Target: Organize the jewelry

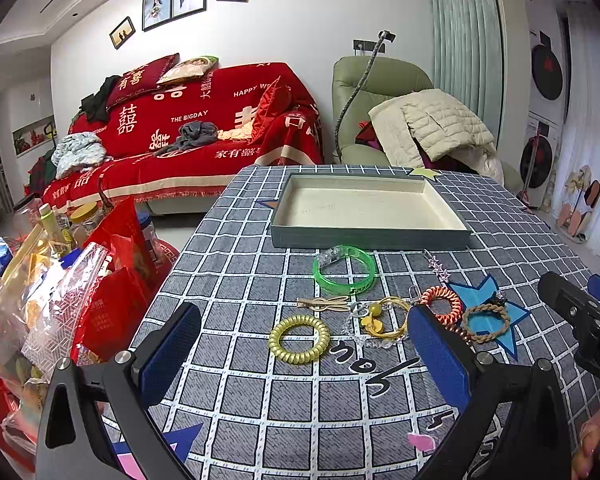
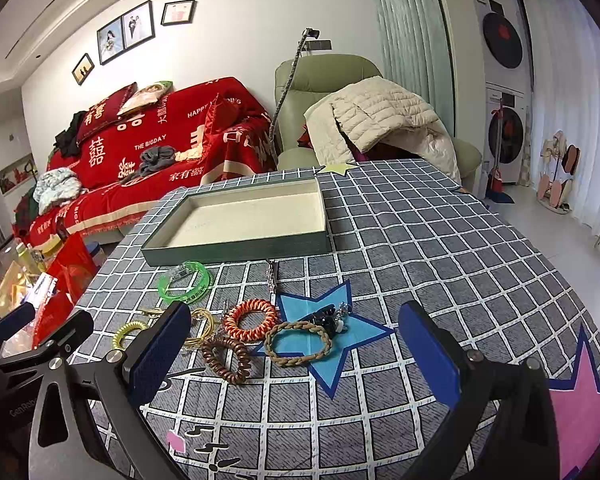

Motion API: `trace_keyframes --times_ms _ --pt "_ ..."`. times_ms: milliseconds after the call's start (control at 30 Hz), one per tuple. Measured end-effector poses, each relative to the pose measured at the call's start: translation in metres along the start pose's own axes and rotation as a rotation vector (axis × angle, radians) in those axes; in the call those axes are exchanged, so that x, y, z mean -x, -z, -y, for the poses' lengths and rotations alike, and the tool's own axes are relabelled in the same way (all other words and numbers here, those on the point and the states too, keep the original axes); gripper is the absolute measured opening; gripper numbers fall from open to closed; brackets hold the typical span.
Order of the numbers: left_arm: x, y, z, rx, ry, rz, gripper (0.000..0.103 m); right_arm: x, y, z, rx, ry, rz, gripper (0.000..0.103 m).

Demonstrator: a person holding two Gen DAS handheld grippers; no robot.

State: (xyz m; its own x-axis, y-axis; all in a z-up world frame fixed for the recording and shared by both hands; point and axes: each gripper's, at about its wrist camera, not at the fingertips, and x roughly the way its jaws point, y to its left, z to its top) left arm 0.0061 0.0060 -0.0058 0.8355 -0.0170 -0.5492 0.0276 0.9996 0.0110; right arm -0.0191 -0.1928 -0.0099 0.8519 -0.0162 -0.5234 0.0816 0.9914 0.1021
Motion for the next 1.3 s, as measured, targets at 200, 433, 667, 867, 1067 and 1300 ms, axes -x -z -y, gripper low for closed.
trace_keyframes --times_ms 200,433,667,867,1067,1300 --pt "-0.0003 0.0007 -0.0001 0.001 0.000 0.000 0.103 -0.0001 0.0003 0.0005 -0.002 -0.001 0.000 0.103" --pt "0.0000 0.0005 0.0001 -0.002 -0.003 0.001 0.103 -0.0005 0.0006 0.0001 -0.003 0.000 -0.002 0.103" --pt "-0.0017 0.0018 -0.0002 -0.001 -0.004 0.000 0.103 -0.0009 -0.0001 0.0012 -0.004 -0.001 -0.002 0.103" --pt "-0.0017 0.0018 0.0001 -0.001 -0.005 -0.001 0.103 -0.0010 -0.0002 0.0014 -0.004 -0.001 -0.002 0.103" --pt "-0.0020 0.0020 -0.0002 -0.002 -0.003 -0.001 0.103 -0.0010 -0.0003 0.0016 -0.005 -0.001 -0.002 0.103" --pt "-0.0022 0.0025 0.0001 -0.001 -0.005 -0.002 0.103 -0.0011 0.0007 0.0011 -0.005 -0.001 -0.003 0.103"
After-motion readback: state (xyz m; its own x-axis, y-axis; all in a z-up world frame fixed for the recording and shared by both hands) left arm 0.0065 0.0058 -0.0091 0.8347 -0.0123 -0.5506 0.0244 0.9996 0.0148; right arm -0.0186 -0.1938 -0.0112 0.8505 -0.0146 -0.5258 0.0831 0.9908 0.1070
